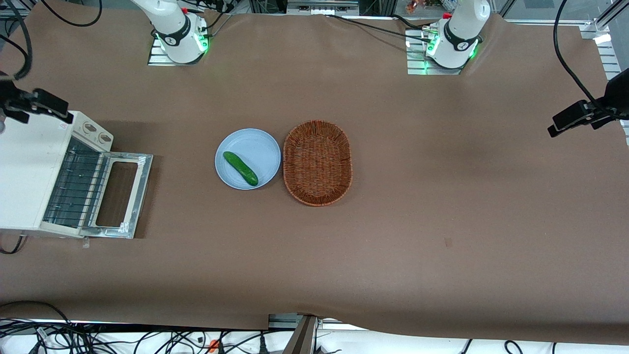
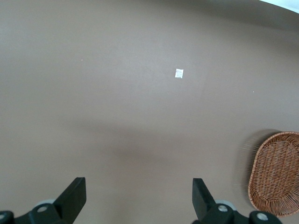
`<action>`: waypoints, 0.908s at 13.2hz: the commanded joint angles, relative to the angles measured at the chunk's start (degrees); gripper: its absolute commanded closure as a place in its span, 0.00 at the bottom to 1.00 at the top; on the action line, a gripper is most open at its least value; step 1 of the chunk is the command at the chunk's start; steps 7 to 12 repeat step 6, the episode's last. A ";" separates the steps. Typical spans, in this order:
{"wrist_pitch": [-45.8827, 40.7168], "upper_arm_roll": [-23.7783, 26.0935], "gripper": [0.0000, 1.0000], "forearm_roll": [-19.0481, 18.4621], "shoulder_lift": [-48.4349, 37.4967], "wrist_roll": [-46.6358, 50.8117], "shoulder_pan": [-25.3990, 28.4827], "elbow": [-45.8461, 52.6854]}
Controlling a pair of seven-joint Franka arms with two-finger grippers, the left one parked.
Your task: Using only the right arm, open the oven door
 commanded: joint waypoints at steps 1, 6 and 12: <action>0.41 0.53 0.00 1.27 -1.26 -0.63 -2.14 -5.33; 6.57 2.73 0.00 1.88 -5.93 -0.81 -2.41 -11.32; 6.57 2.73 0.00 1.88 -5.93 -0.81 -2.41 -11.32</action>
